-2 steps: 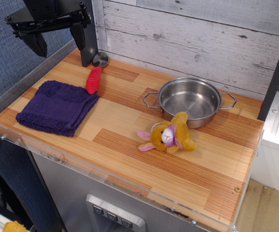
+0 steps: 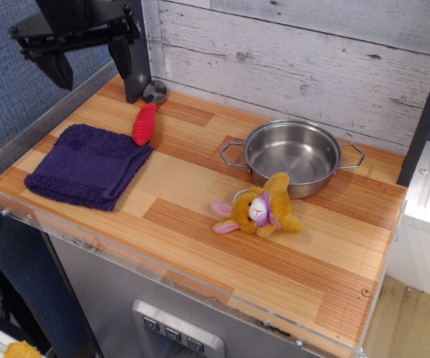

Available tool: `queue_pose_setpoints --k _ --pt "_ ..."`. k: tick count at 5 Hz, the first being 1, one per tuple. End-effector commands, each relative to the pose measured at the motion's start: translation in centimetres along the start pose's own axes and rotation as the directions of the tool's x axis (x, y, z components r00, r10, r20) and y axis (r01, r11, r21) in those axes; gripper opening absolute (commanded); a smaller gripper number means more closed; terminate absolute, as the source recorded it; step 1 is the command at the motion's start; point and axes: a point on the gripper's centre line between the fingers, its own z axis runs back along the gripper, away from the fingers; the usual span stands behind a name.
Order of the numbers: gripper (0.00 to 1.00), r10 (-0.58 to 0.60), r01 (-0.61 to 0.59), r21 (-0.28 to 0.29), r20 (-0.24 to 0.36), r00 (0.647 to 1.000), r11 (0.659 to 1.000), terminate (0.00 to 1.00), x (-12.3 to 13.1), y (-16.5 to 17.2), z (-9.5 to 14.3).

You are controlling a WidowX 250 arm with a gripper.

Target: Move the spoon to the bottom right of the table

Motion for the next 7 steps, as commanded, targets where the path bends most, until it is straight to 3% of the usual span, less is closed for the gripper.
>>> queue_pose_setpoints --k 1,3,4,7 --pt "1.00 0.021 -0.020 -0.015 0.025 0.999 1.000 0.00 1.5 -1.8 -1.7" --pt "1.00 0.045 -0.045 -0.010 0.028 0.999 0.999 0.00 3.1 -3.4 -3.8" --pt "1.00 0.032 -0.032 -0.010 0.002 0.999 0.999 0.00 3.4 -4.1 -5.2" --pt "1.00 0.015 -0.012 0.076 -0.041 0.999 0.997 0.00 4.0 -2.8 -8.8"
